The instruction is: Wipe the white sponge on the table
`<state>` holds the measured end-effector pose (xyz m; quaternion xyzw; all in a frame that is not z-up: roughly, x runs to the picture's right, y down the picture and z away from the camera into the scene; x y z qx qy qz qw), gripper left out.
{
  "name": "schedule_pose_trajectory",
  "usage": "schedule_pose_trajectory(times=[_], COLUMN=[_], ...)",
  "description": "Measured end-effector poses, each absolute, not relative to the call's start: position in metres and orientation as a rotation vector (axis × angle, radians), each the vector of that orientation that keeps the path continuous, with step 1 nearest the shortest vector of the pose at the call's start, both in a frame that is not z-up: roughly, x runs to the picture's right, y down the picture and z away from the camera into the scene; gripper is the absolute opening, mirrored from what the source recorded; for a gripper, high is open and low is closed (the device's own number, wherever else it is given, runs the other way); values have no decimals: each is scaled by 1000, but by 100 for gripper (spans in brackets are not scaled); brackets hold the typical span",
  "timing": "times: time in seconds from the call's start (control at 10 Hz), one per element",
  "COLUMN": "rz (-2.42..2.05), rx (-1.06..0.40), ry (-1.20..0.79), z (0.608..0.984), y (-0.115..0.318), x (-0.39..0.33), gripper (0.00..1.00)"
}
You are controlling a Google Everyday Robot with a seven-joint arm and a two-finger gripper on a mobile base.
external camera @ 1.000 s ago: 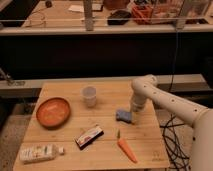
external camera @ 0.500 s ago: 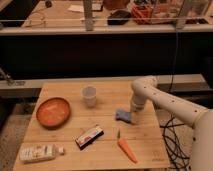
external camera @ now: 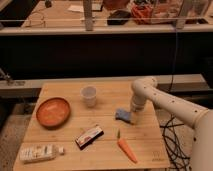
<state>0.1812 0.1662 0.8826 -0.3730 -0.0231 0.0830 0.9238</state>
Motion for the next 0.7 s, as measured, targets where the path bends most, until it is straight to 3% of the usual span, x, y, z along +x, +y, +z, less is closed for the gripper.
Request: schedule_pose_trajectory(times=[0.7], rz=[215], rx=[-761], ry=[-28], z=[883], y=[164], x=[186], gripper=[0])
